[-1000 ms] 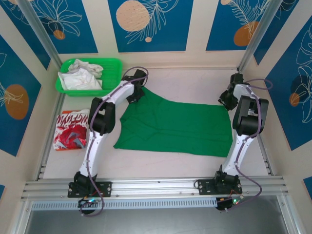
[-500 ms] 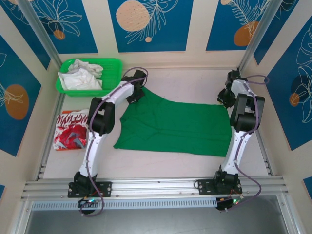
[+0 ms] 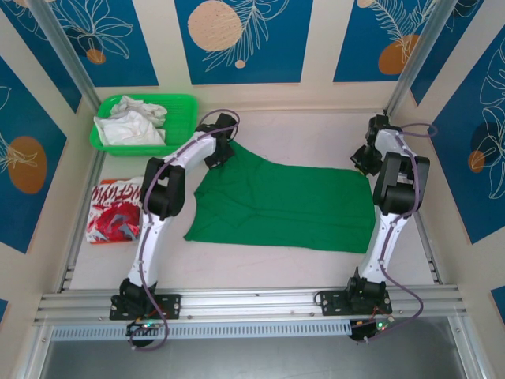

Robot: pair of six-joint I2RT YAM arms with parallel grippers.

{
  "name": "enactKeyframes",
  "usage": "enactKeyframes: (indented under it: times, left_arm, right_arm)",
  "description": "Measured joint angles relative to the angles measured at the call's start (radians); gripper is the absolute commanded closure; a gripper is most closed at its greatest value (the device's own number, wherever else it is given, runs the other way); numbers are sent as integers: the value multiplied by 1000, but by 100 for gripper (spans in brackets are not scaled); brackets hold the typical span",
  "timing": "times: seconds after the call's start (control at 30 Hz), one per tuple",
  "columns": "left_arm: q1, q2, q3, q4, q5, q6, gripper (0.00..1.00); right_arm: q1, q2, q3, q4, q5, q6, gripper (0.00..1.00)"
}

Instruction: Fold and stack the t-shirts

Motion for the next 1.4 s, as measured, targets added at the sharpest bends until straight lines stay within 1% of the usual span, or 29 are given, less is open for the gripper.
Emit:
enactKeyframes:
  times: [0.2,0.37,0.5,0.77,0.93,1.17,1.4]
  left_arm:
    - [0,-69,-55,26,21,32,100]
    - [0,-187,-123,58,22,51,100]
    - [0,-267,-186,83,33,59,100]
    - [-1,-386,-376,127,61,58,100]
    - [-5,-476,-494,135,63,58,100]
    - [-18,-592,-595,139,63,58,100]
    - [-34,-671,-673,124,66,57,100]
  right_arm:
    - [1,-142,-98,47,-4,-3,100]
    - [0,-278,-191,93,-18,-3,100]
    - [0,-347,-246,114,-32,-7,100]
    - [-3,-513,-384,129,-42,-27,100]
    - [-24,-619,-475,140,-50,-40,100]
    - [-83,-689,-579,146,-57,-56,100]
    - [-101,-794,-655,144,-72,-60,100]
